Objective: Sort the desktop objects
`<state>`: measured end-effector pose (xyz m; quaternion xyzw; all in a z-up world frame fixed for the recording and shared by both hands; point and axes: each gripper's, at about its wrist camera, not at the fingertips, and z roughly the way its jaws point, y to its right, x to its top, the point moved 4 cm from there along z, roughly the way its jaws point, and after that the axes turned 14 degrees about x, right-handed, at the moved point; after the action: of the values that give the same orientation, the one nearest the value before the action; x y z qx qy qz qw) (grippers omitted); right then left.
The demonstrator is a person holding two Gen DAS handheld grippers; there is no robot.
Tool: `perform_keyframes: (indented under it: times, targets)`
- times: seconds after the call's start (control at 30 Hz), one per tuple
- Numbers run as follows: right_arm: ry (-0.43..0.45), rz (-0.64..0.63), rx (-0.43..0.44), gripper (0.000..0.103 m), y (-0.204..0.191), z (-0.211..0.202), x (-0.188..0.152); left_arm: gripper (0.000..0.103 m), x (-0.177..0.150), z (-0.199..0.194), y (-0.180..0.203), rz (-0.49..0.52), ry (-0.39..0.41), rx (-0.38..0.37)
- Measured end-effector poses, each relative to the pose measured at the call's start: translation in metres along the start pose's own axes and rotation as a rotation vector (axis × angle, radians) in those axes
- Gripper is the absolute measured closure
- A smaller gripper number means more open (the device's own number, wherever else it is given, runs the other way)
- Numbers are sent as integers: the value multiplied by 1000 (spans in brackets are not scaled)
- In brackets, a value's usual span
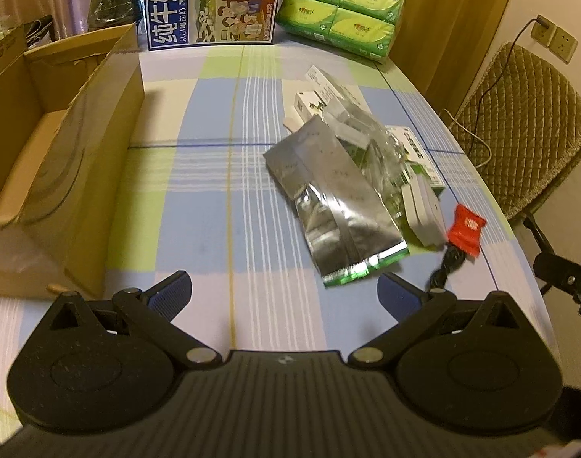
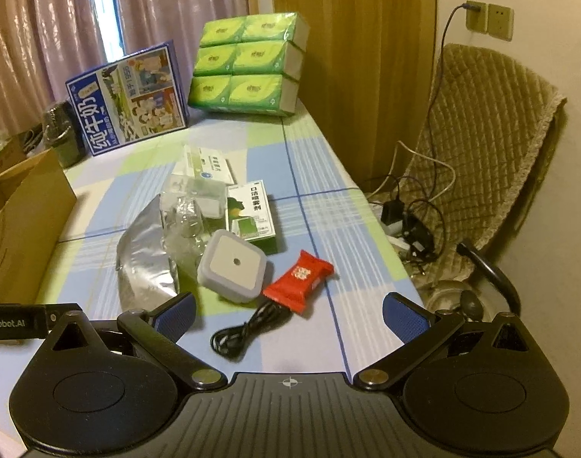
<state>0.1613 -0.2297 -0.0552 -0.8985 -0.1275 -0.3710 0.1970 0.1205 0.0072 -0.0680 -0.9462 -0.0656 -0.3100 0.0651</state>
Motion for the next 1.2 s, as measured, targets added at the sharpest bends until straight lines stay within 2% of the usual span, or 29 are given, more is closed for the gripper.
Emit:
perform_keyframes:
  times: [0.27,0.37,0.43,0.5,0.57,0.7,0.8,0.93,1.03,1.2]
  targets:
    - [-46,27,2,2,7,31,-9,1,12,27,8,14,-14,-22]
    - [-31,56,-12,3,13,35,-9,1,9,38,12,14,-33,-33]
    - [-17,78,-23,7,21,33,-5,1,7,43,16,15,-47,-45]
    - [-21,89,-33,10,28,32,-1,1,6,43,23,34,-26,-65]
    - [-33,92,-26,14,34,32,2,2,4,40,33,73,5,-114]
    - [-78,43,-5,22,35,36,5,12,-3,31,59,171,62,-230]
    - [-113,21,18,28,37,41,6,13,-5,28,79,249,94,-268]
    - [-158,-5,38,35,45,49,10,26,-5,30,103,332,117,-310]
    - [-183,-15,68,38,50,56,13,36,-7,34,118,405,122,-339]
    - [-239,-56,117,38,56,73,15,41,-10,42,140,512,138,-375]
